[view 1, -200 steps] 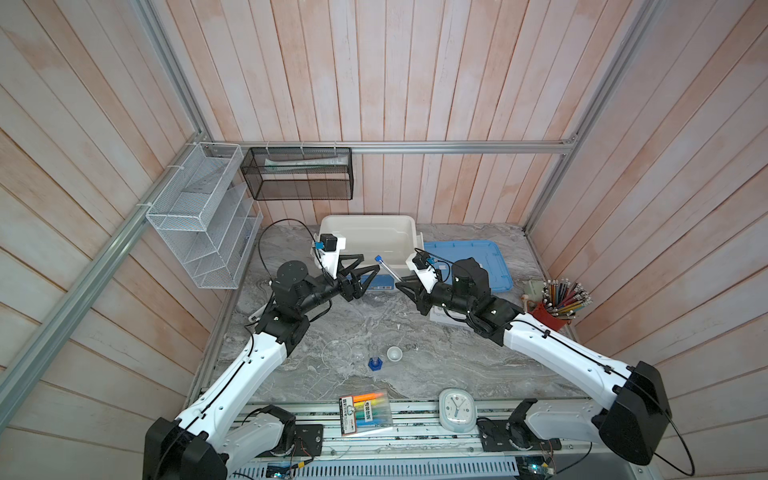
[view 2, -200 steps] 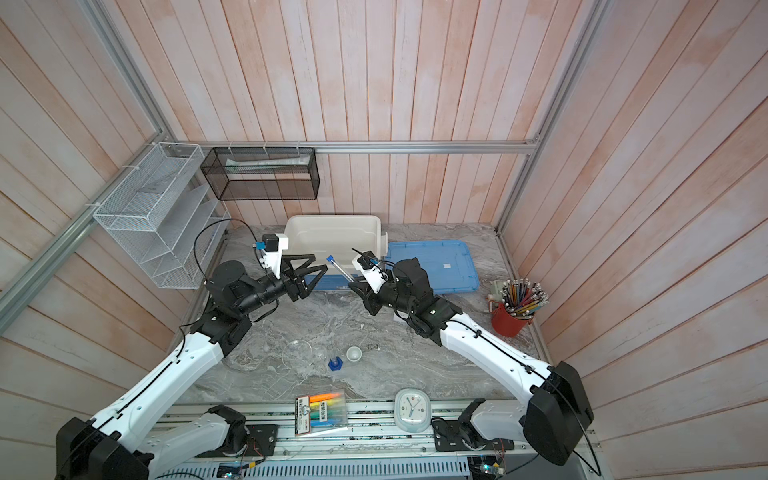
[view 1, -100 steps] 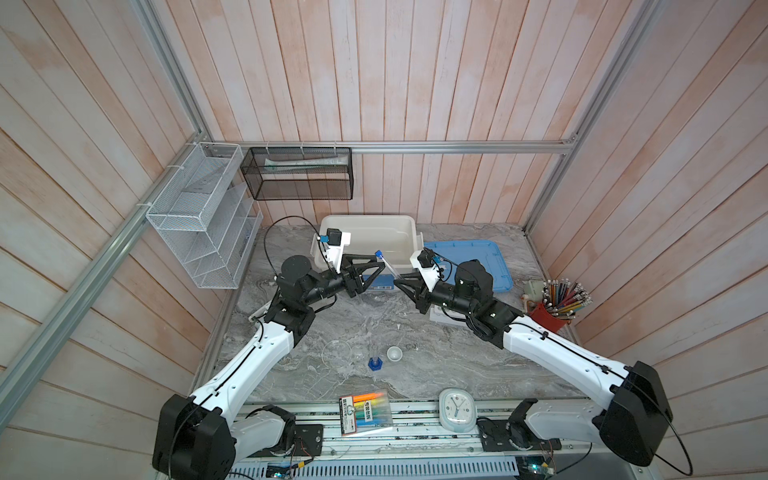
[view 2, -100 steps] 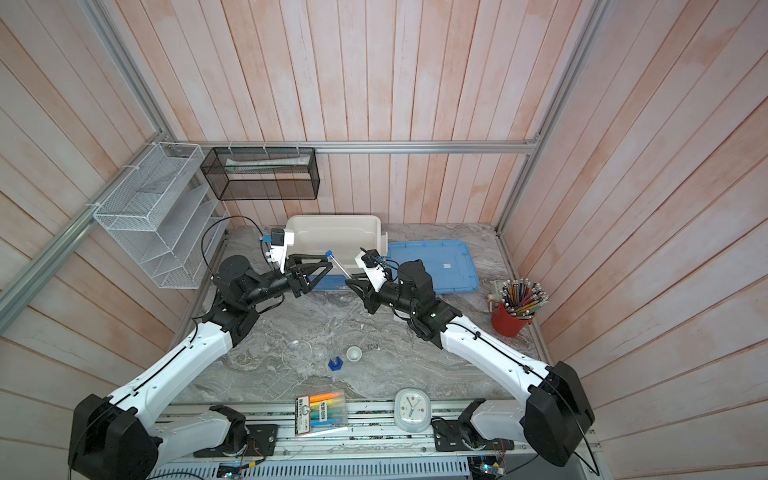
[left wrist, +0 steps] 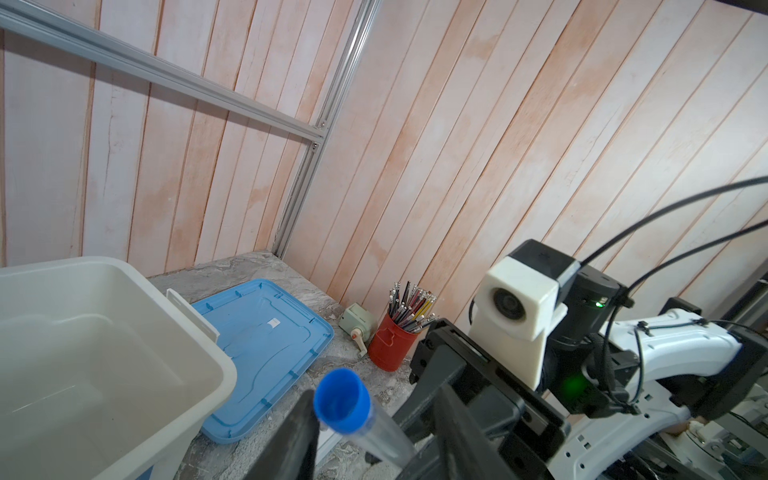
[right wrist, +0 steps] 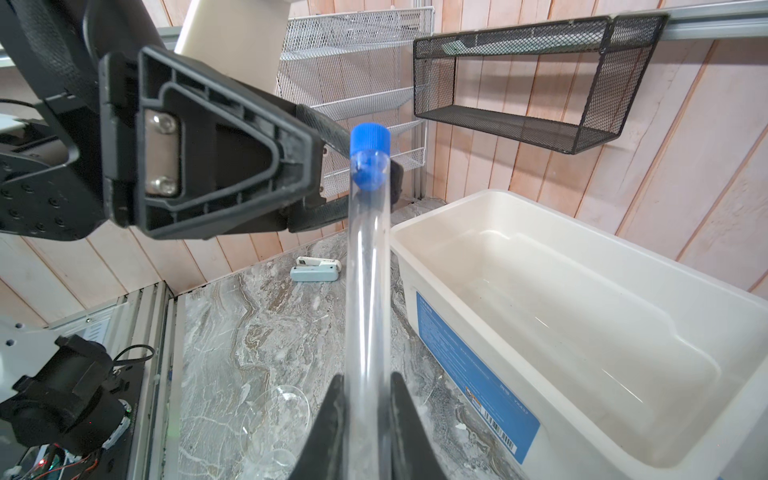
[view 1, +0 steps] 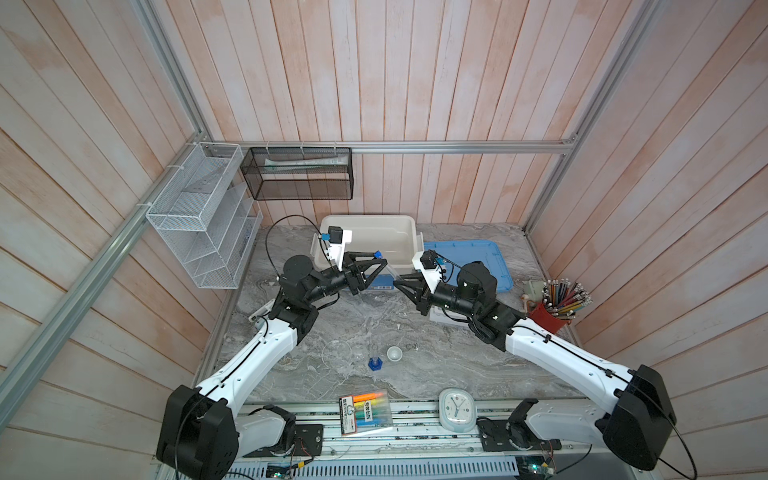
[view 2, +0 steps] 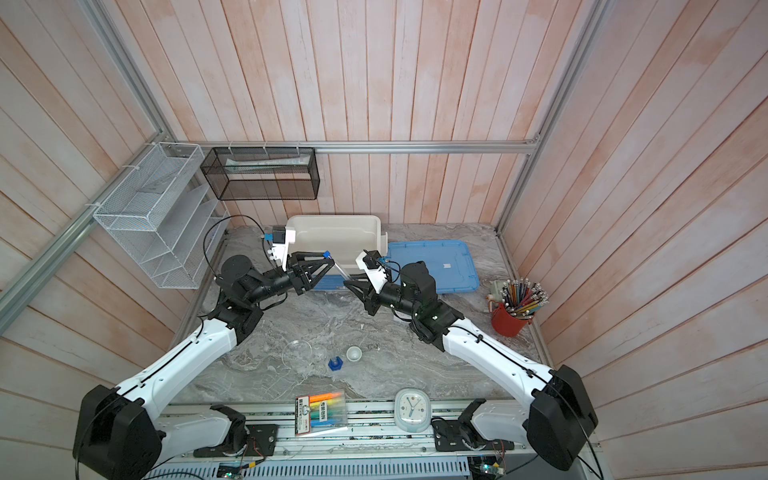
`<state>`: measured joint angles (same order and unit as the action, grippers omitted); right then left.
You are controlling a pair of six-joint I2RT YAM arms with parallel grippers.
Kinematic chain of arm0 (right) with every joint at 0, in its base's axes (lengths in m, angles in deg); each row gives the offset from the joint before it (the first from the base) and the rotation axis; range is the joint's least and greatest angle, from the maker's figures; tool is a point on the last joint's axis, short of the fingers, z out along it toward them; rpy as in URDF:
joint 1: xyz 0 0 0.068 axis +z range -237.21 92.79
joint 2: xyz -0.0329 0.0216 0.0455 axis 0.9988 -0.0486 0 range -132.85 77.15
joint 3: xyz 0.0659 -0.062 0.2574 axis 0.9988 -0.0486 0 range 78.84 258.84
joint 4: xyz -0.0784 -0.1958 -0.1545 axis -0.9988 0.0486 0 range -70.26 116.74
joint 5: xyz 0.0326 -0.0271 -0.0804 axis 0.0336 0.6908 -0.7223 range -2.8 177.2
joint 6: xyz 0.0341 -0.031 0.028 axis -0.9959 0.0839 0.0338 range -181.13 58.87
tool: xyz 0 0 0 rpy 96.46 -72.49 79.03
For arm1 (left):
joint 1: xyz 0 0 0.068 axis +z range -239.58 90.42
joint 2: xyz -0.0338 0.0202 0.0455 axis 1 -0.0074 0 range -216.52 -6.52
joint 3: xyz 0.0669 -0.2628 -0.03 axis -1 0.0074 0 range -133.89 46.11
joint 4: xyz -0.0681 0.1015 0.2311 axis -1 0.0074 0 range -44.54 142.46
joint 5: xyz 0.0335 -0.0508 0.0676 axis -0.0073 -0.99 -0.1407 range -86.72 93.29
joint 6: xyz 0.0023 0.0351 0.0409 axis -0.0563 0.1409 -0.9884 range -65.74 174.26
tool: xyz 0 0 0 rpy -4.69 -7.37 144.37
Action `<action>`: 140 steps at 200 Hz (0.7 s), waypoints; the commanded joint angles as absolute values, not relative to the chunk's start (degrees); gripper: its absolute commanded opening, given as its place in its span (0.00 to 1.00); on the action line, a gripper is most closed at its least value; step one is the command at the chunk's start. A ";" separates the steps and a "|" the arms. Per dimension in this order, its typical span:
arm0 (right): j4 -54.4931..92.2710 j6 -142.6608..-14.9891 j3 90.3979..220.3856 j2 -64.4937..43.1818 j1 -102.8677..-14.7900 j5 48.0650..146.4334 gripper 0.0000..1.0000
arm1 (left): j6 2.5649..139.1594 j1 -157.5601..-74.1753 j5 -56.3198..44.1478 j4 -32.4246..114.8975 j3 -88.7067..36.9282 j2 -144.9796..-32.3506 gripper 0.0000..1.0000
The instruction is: Organize the chemistry lab equipment
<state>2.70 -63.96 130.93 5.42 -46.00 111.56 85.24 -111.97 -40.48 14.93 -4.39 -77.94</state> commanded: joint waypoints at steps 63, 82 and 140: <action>-0.72 -65.08 129.83 4.81 -45.77 112.60 0.01 | 86.22 -114.21 -41.43 10.36 -5.82 -80.27 0.19; -1.35 -65.26 129.30 4.72 -45.82 112.48 0.01 | 85.90 -114.27 -41.17 10.41 -6.11 -80.00 0.16; -2.06 -65.61 129.18 3.76 -45.81 112.53 0.02 | 85.83 -114.54 -40.91 9.77 -5.92 -79.82 0.08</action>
